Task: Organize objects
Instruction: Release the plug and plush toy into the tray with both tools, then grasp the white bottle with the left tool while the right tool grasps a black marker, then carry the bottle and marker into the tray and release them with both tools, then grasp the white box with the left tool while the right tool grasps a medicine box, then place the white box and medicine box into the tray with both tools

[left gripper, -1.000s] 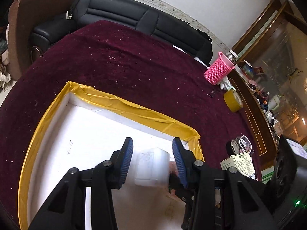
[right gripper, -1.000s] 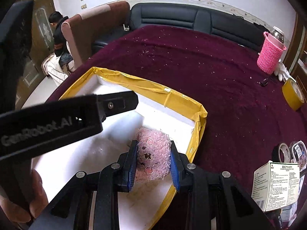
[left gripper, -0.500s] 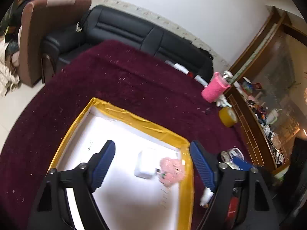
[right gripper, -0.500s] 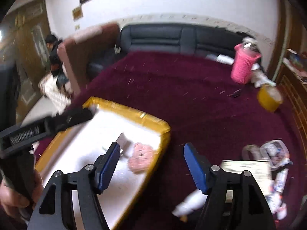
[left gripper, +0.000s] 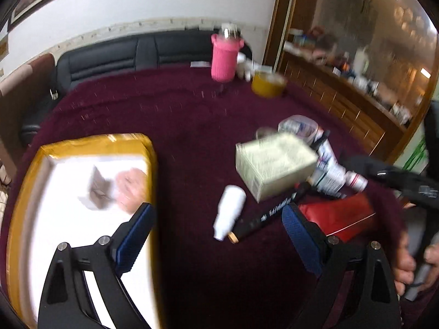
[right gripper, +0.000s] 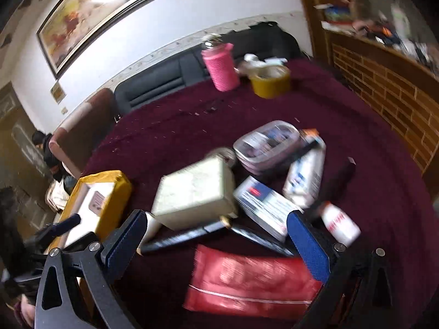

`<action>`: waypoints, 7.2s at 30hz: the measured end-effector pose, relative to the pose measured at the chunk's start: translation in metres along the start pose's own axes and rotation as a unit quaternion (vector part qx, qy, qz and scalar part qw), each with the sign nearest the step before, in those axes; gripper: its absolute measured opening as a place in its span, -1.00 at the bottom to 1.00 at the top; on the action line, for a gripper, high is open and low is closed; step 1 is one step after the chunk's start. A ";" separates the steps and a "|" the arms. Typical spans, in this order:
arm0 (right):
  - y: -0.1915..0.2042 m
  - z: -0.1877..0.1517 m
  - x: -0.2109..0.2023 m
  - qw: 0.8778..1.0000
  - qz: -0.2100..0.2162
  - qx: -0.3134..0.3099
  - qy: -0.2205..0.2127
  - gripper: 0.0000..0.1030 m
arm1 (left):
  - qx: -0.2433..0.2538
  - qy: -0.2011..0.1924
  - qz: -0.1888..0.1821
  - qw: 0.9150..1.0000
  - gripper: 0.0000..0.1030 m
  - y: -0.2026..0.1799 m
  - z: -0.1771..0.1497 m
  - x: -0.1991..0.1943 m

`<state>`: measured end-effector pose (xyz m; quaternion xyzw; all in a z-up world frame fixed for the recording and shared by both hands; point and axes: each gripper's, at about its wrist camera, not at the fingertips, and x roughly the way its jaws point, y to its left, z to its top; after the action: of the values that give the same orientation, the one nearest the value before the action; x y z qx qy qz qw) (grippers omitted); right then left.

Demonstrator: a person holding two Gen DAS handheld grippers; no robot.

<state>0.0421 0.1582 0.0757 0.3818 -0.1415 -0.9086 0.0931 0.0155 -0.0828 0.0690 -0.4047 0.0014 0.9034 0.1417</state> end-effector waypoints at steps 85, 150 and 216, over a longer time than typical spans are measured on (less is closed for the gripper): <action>0.271 -0.045 0.125 0.959 0.194 -0.082 0.191 -0.67 | -0.144 -0.006 0.098 0.985 -0.51 0.227 0.011 -0.020; -0.100 -0.002 0.018 0.984 0.106 0.141 -0.004 0.76 | 0.049 0.155 -0.267 0.950 0.81 -0.064 0.064 0.124; 0.205 -0.018 0.048 0.966 0.156 -0.157 0.129 -0.27 | -0.129 0.020 0.123 0.984 0.37 0.187 -0.081 -0.088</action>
<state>0.0341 -0.0517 0.0989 0.4500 -0.0414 -0.8364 0.3103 0.0824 -0.2942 0.0579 -0.4344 -0.0623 0.8982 -0.0243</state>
